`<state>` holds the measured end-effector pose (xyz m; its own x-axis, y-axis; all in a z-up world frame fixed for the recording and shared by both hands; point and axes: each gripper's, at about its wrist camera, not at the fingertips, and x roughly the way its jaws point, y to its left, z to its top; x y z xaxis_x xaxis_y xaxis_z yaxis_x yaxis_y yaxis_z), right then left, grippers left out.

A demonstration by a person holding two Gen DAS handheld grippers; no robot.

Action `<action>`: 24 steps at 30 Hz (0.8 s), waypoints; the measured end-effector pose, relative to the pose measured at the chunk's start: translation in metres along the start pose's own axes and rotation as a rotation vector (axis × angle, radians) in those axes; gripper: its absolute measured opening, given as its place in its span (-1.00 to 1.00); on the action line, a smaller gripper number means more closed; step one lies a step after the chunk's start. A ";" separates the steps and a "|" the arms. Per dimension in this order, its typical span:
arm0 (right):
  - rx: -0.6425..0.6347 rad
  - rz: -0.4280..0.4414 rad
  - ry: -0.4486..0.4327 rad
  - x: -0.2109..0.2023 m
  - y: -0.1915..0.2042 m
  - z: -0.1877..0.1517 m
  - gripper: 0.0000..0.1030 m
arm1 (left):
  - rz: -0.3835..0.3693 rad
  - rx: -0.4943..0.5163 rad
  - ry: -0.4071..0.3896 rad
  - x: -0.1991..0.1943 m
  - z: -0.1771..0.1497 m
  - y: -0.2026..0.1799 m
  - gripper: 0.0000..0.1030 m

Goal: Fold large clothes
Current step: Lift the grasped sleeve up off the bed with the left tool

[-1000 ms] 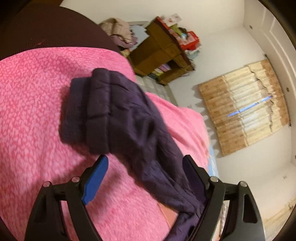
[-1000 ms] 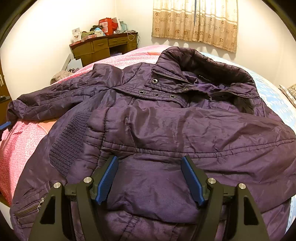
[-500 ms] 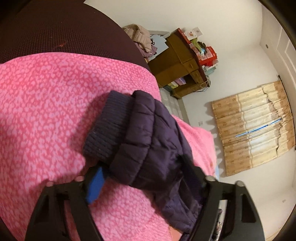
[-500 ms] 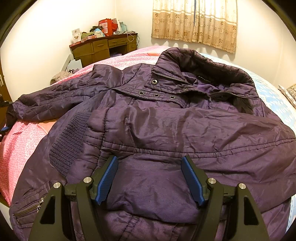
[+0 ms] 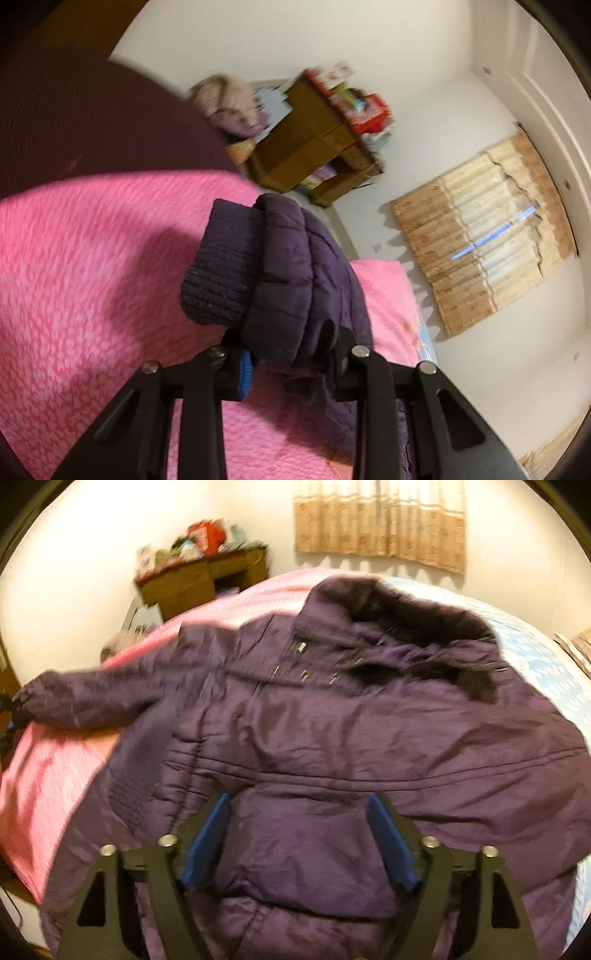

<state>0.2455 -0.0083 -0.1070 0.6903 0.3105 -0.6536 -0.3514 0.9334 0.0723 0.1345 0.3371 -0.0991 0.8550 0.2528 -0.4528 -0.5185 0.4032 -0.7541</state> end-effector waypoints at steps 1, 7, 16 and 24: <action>0.017 -0.001 -0.029 -0.011 -0.003 0.005 0.69 | -0.008 0.028 -0.014 -0.003 0.002 -0.005 -0.42; 0.046 -0.031 -0.140 -0.063 -0.018 0.026 0.86 | -0.062 0.208 -0.092 -0.020 0.012 -0.051 -0.42; 0.079 0.015 -0.186 -0.108 -0.032 -0.002 0.86 | -0.129 0.361 -0.126 -0.024 0.016 -0.121 -0.42; 0.150 0.033 -0.251 -0.155 -0.055 -0.037 0.86 | -0.255 0.469 -0.134 -0.026 -0.005 -0.188 -0.42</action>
<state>0.1346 -0.1145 -0.0374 0.8212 0.3585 -0.4439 -0.2917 0.9324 0.2135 0.2098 0.2499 0.0523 0.9615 0.1933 -0.1955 -0.2691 0.8072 -0.5254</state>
